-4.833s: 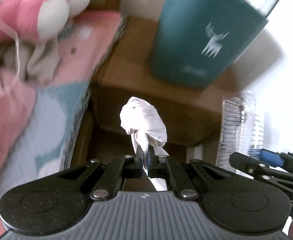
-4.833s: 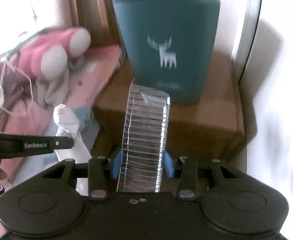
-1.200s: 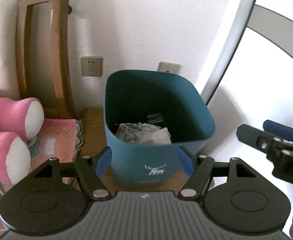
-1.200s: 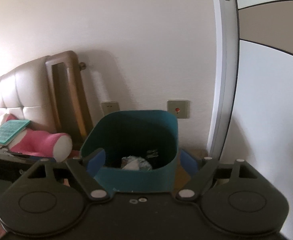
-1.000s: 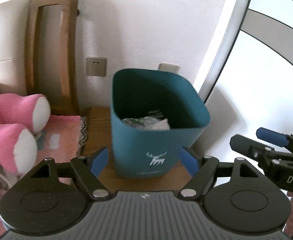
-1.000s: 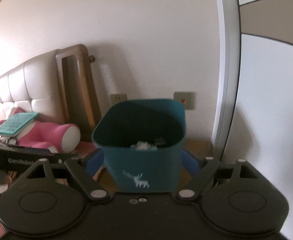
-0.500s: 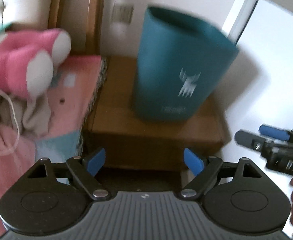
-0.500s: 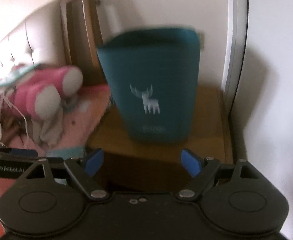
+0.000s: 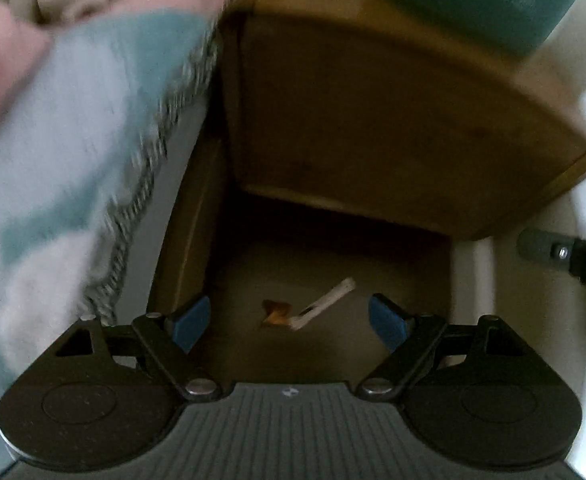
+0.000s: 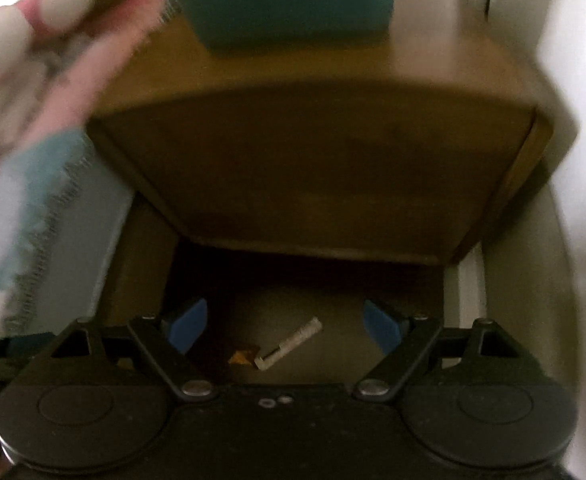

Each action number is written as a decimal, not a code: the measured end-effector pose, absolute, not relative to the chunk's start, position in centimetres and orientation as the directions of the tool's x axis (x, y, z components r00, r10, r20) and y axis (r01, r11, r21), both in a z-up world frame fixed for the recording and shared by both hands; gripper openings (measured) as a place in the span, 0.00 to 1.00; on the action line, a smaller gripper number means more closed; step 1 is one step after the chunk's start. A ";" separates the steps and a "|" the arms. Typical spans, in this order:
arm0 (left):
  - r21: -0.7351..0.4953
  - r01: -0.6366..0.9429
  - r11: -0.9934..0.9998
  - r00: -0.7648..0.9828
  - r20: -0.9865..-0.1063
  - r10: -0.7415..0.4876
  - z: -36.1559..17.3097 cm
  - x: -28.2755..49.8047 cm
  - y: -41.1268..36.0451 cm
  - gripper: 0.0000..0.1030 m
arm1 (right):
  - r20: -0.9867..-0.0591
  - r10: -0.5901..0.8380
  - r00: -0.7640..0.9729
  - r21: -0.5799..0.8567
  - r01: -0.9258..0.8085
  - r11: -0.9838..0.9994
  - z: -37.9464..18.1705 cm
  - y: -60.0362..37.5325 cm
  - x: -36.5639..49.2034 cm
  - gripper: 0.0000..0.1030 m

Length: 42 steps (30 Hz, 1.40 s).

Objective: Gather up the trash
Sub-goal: 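Lower both tools into the cubby toward the orange and white wrappers, then grasp white snack-stick wrapper with right tool while left grasps orange cookie wrapper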

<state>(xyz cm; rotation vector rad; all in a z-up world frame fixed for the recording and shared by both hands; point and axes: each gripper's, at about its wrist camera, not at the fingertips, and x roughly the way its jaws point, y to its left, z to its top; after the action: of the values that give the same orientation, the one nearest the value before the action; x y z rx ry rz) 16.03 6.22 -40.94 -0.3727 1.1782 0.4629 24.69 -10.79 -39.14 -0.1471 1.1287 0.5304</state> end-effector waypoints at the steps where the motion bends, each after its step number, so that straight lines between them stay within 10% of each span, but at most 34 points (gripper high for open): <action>1: -0.029 -0.531 0.847 0.299 -0.941 0.156 -42.5 16.0 6.1 0.84 | -0.897 0.318 0.308 0.152 -0.461 0.874 -41.0 -10.7 24.8 0.82; 23: 0.047 -0.549 0.835 0.169 -0.972 0.165 -71.4 17.8 6.7 0.84 | -0.982 0.150 0.118 0.111 -0.285 0.952 -72.2 -5.9 29.7 0.77; 42: 0.000 -0.512 0.859 0.183 -0.977 0.109 -79.1 19.3 8.5 0.84 | -0.997 0.069 0.022 0.065 -0.124 0.990 -79.9 -3.7 31.6 0.48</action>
<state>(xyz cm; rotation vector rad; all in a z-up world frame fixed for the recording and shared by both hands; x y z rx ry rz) 19.35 8.47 -79.10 -0.3641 1.3211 0.4516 31.63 -3.72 -79.92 -0.0438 1.5414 0.1492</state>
